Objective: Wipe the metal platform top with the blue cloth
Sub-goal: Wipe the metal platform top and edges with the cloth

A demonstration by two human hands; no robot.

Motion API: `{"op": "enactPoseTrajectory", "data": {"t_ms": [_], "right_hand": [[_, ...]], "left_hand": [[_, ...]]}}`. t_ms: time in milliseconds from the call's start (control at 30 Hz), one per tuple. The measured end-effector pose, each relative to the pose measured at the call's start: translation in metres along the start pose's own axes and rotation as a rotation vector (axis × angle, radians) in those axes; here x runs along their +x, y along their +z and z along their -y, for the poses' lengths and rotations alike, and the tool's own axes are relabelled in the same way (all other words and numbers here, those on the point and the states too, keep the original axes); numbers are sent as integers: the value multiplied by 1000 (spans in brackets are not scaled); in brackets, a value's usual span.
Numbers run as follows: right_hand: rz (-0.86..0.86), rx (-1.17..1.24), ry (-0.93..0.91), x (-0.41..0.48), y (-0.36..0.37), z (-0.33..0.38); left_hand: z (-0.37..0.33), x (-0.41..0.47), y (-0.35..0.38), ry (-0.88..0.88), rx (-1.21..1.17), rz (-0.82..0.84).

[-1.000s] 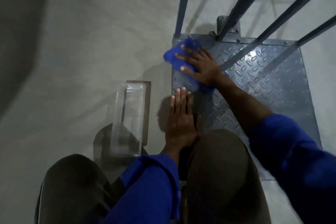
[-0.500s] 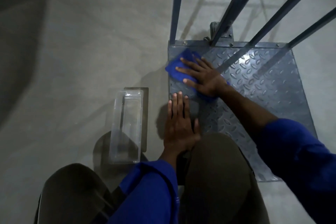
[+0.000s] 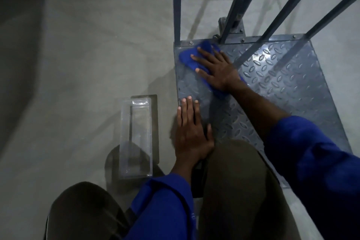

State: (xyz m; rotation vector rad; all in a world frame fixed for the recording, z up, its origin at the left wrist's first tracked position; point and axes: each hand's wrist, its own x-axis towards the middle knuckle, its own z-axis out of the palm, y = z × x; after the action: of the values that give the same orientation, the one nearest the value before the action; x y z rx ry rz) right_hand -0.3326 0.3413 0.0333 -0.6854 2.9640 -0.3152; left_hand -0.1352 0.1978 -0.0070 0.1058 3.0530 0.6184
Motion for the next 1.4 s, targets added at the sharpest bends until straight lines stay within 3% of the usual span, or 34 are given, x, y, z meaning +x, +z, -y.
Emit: {"op": "enactPoseTrajectory", "data": {"t_ms": [67,233,300,433,500,633,833,1000,1067,1267,1400], "right_hand": [[-5,-6,-5,13,4,11],[25,-20,-259,-13,20,37],[1,11,-194,-40,20,14],[-47,58,150,-47,6,-18],[-16,64,176,-24,1,-5],[12,-6,-28,14,15,39],[-53,2,-179,-19,26,40],[139,-20,-236,-4,8,16],[90,-20,-145,2,11,16],[-187,100,420,-6,24,42],[-202,99,562,-31,26,20]], "left_hand": [[0,2,1,0,-9,-9],[-1,2,-1,-15,-24,10],[1,3,-2,-7,-37,20],[-3,2,-3,-8,-5,15],[-3,2,-2,3,0,-9],[1,3,6,-1,27,-36],[-2,1,1,-5,35,5],[-3,1,1,10,16,-72],[-3,1,2,19,18,-63],[-2,0,8,40,31,-82],[2,0,12,59,-39,-122]]}}
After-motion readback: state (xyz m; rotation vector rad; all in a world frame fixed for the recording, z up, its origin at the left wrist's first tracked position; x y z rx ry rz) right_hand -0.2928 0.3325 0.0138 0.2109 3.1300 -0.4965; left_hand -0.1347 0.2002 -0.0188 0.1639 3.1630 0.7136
